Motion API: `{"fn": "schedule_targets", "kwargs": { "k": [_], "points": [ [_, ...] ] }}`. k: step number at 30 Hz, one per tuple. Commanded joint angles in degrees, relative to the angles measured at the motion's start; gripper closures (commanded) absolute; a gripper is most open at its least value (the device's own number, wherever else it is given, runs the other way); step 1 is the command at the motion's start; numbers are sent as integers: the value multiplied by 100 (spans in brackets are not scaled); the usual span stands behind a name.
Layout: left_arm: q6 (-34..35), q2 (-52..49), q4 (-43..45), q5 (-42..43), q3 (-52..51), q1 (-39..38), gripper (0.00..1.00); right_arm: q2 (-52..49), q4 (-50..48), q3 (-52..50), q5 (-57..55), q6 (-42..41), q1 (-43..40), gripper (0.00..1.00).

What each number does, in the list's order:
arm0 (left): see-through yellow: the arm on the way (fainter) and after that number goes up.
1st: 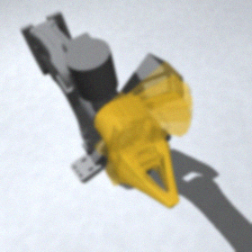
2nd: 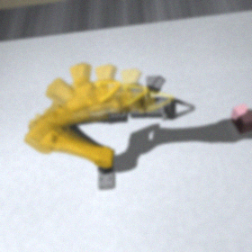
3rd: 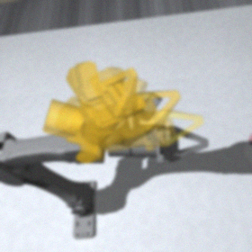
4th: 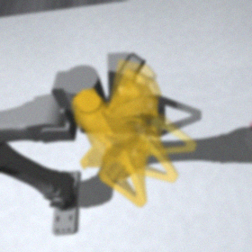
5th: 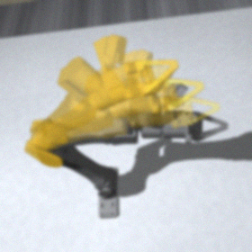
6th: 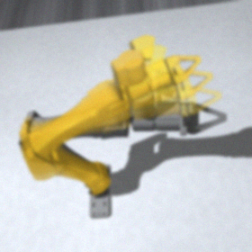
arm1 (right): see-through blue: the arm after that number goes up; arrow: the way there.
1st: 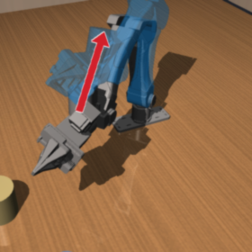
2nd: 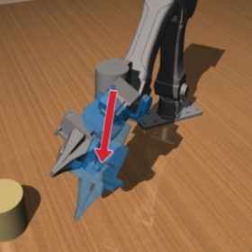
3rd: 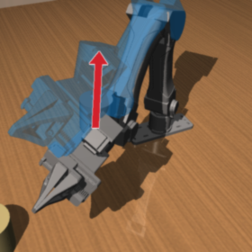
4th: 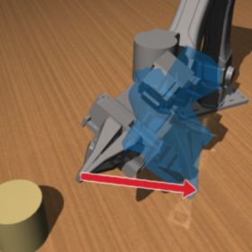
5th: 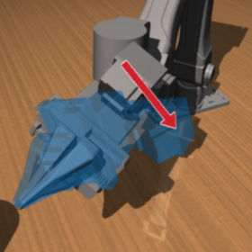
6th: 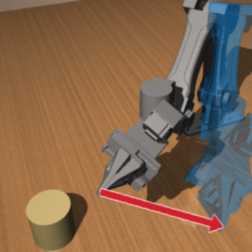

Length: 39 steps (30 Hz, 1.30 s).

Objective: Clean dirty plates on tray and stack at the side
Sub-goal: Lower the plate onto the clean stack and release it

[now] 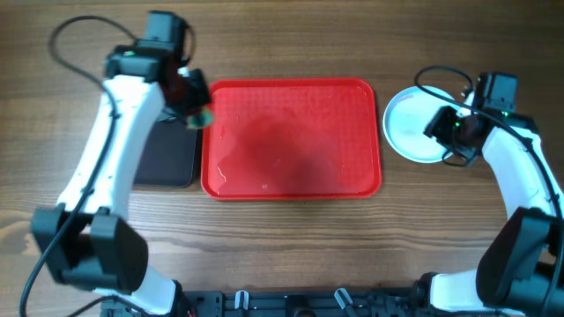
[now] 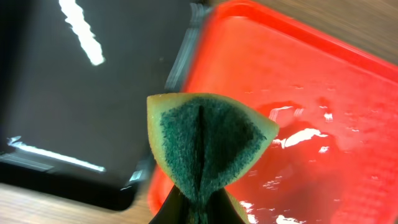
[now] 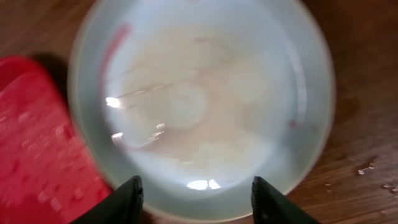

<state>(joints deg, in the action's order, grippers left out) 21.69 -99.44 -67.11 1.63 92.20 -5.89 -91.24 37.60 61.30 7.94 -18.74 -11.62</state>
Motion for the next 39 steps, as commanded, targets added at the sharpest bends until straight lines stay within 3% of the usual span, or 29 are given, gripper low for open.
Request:
{"fn": "schedule_targets", "kwargs": {
  "k": [1,6,14,19,20,21,23,25,26,31,39],
  "points": [
    [-870,-57,-170,-216,-17,468,96,446,94,245,247,225,463,30],
    [-2015,-236,463,-221,-664,796,96,455,85,245,245,210,911,26],
    [-2138,-566,1923,-238,-1552,955,95,457,118,245,245,227,1021,25],
    [-2151,-697,2199,-481,-1661,955,90,457,243,245,245,221,1021,25],
    [-2149,-708,2223,-544,-1661,955,86,457,264,245,245,223,1023,25],
    [-2149,-708,2262,-581,-1661,955,76,457,278,245,247,225,1023,24],
    [-2149,-708,2304,-579,-1661,955,48,457,304,245,245,225,1021,24],
    [-2146,-708,2302,-579,-1661,955,10,457,306,245,247,225,1021,24],
    [-2140,-708,2288,-577,-1661,955,2,459,306,245,247,225,1023,25],
    [-1967,-566,2020,-577,-1508,951,0,584,448,306,367,214,1021,24],
    [-1930,328,494,-459,-243,949,0,1156,1084,826,544,400,1021,24]
  ]
}}
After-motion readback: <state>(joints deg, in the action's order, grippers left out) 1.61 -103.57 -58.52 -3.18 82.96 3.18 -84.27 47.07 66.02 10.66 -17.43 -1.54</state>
